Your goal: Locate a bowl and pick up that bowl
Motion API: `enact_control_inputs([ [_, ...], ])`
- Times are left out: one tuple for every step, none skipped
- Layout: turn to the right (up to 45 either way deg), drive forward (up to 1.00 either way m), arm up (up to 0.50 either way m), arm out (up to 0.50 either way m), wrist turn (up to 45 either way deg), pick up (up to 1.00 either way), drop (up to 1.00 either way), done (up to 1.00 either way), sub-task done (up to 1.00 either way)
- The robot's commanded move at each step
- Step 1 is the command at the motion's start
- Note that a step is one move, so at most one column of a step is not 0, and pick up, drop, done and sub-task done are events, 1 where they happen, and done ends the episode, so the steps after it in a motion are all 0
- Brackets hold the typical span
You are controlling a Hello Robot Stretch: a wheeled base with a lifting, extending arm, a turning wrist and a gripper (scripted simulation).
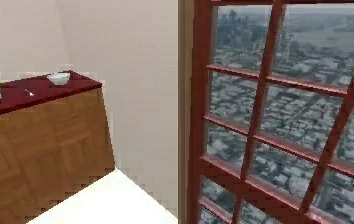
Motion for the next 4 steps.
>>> enact_control_inputs([
  [-45.0, 0.00, 0.00, 0.00, 0.0, 0.00, 0.00, 0.00, 0.00],
  [0.0, 1.00, 0.00, 0.00, 0.0, 0.00, 0.00, 0.00, 0.00],
  [-21.0, 0.00, 0.00, 0.00, 0.0, 0.00, 0.00, 0.00, 0.00],
  [0.0, 0.10, 0.00, 0.00, 0.0, 0.00, 0.00, 0.00, 0.00],
])
